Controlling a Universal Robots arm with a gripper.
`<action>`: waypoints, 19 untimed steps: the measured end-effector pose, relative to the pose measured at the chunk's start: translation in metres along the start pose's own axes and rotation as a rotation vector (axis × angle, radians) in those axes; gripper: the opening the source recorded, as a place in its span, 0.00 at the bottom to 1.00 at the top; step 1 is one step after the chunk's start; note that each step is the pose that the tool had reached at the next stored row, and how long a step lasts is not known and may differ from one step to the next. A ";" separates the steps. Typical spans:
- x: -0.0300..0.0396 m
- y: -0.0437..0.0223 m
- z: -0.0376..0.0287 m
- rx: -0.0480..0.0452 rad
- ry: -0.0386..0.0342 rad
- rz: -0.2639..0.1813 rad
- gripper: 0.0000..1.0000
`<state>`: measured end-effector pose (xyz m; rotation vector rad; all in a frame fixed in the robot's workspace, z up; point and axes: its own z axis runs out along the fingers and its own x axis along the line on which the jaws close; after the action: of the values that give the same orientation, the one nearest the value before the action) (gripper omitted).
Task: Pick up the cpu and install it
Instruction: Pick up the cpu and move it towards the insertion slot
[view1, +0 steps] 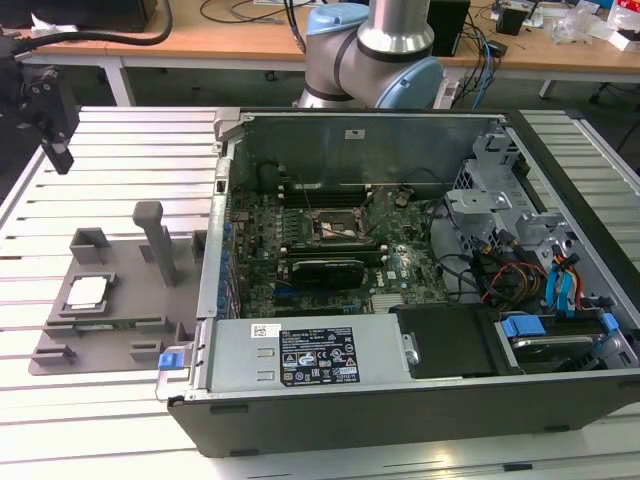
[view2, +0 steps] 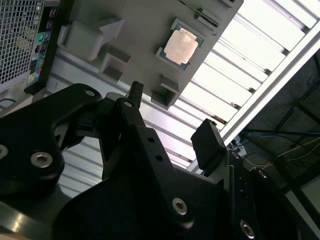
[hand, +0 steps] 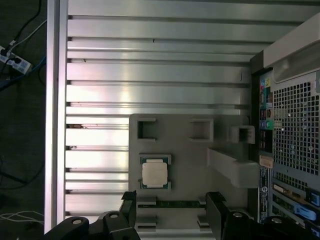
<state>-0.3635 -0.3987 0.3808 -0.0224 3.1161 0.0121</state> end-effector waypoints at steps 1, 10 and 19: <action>0.0000 0.0000 0.0003 0.0000 0.0000 0.000 0.66; 0.0001 0.0000 0.0046 0.0000 0.0000 0.000 0.66; 0.0003 -0.0001 0.0097 0.0000 0.0000 0.000 0.66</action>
<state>-0.3635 -0.3987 0.3711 -0.0224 3.1161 0.0122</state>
